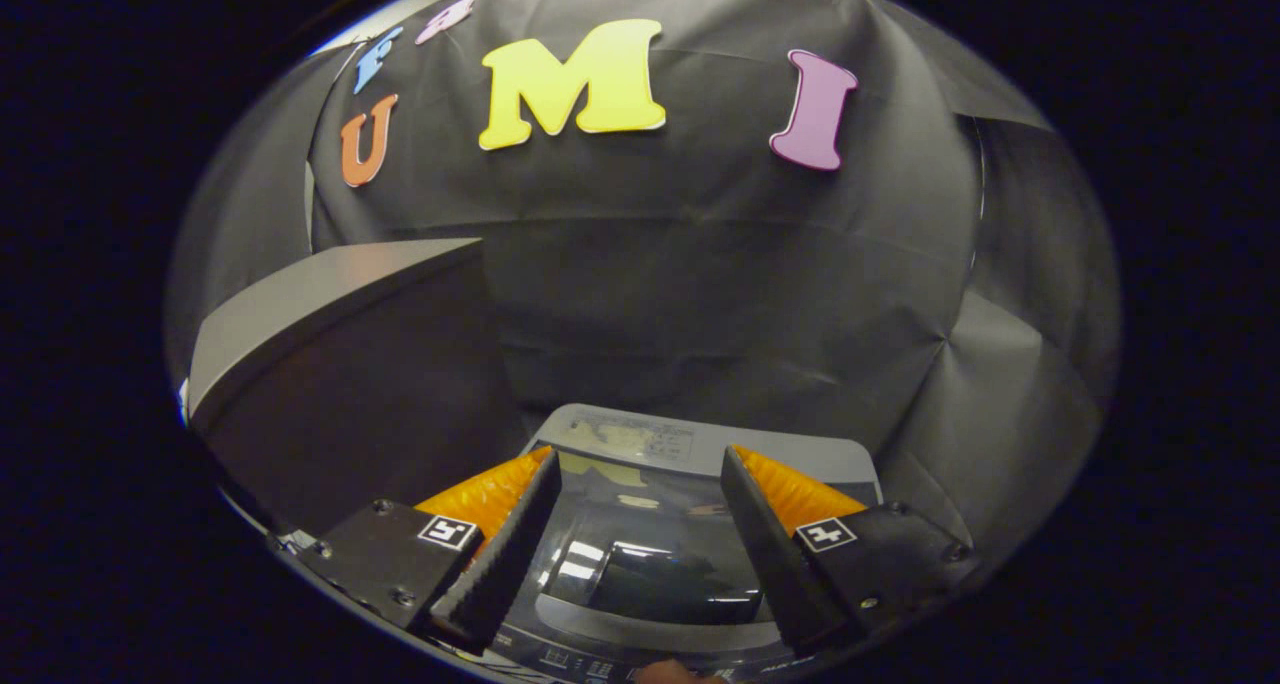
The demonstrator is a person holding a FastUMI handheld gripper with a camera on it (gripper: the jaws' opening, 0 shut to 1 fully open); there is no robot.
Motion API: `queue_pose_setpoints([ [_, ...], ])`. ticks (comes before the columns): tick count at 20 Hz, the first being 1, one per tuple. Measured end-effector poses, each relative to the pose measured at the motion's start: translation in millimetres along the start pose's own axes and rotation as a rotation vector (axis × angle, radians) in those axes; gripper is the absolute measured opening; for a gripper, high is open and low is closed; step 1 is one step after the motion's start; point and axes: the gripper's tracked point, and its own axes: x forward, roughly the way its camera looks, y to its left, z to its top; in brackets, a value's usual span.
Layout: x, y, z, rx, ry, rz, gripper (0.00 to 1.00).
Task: Put the clothes into the washing machine and then close the washing machine lid.
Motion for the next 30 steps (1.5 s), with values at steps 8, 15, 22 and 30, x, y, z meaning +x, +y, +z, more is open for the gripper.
queue_pose_setpoints([
  [8, -69.6, 15.0, 25.6, 0.041, -0.108, -0.129, 1.0],
  [15, -147.3, 55.4, 27.0, 0.102, -0.197, -0.171, 1.0],
  [22, -226.7, 116.0, 16.6, 0.075, -0.274, -0.189, 1.0],
  [30, -306.2, 180.3, 4.0, 0.022, -0.31, -0.181, 1.0],
])
